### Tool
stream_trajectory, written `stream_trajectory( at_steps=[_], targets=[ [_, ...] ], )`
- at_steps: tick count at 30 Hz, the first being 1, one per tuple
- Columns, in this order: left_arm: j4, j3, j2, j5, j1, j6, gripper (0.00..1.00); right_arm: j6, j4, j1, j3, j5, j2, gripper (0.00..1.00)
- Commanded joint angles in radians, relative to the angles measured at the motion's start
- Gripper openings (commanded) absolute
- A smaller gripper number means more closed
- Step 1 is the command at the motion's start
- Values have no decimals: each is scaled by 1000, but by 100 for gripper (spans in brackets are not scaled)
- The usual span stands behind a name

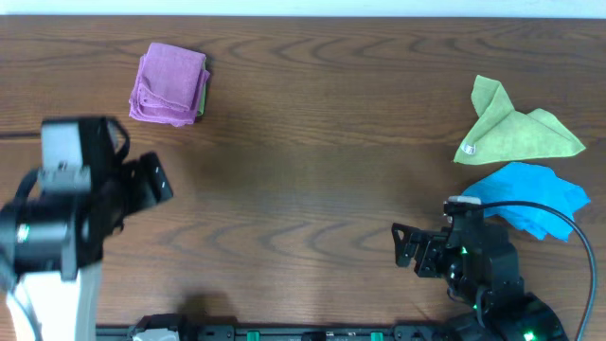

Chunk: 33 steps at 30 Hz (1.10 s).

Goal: Fold the cloth

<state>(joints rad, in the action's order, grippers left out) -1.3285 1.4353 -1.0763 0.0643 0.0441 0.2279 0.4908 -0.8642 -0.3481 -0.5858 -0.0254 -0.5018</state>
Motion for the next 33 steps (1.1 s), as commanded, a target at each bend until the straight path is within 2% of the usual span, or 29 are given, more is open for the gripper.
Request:
stream_trajectory(
  at_steps=[1,8,15,24,33],
  targets=[
    [-46,9,106,25,2,-20,95,13,-1,8,5,10,5,99],
    [-118,5,332,41,2,-23,95,13,-1,8,5,10,5,99],
    [-102,-76,445,47,2,-27,95,13,-1,8,5,10,5,99],
    [188,-442,641,17,1,-27,95,13,-1,8,5,10,5,99],
    [389,-746,846,13,2,-123,95,13,-1,8,5,10,5,99]
  ],
)
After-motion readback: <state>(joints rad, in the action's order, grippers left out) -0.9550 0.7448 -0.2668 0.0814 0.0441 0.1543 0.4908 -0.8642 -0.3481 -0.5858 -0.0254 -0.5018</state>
